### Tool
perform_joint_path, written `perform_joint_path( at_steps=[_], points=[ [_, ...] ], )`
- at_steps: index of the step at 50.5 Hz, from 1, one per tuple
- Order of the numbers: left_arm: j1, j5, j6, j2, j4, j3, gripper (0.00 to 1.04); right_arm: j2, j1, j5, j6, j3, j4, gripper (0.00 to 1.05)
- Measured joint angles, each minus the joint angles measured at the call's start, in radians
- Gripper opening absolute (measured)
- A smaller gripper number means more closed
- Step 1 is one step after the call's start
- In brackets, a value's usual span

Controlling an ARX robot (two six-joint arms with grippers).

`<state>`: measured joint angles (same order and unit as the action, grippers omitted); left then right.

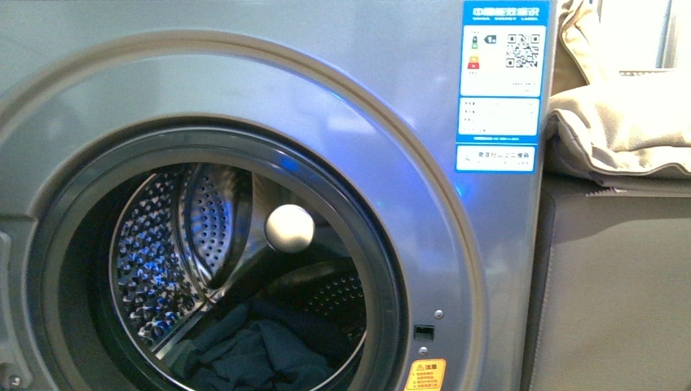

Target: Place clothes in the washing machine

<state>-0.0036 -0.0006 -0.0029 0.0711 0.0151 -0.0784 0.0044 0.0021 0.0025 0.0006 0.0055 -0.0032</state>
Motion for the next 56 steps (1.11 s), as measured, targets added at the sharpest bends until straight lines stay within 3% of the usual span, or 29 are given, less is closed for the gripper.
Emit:
perform_joint_path(
  at_steps=[56],
  points=[
    [0.001, 0.000, 0.000, -0.069, -0.010, 0.070, 0.04, 0.000, 0.000, 0.000, 0.000, 0.000, 0.000, 0.02]
  ],
)
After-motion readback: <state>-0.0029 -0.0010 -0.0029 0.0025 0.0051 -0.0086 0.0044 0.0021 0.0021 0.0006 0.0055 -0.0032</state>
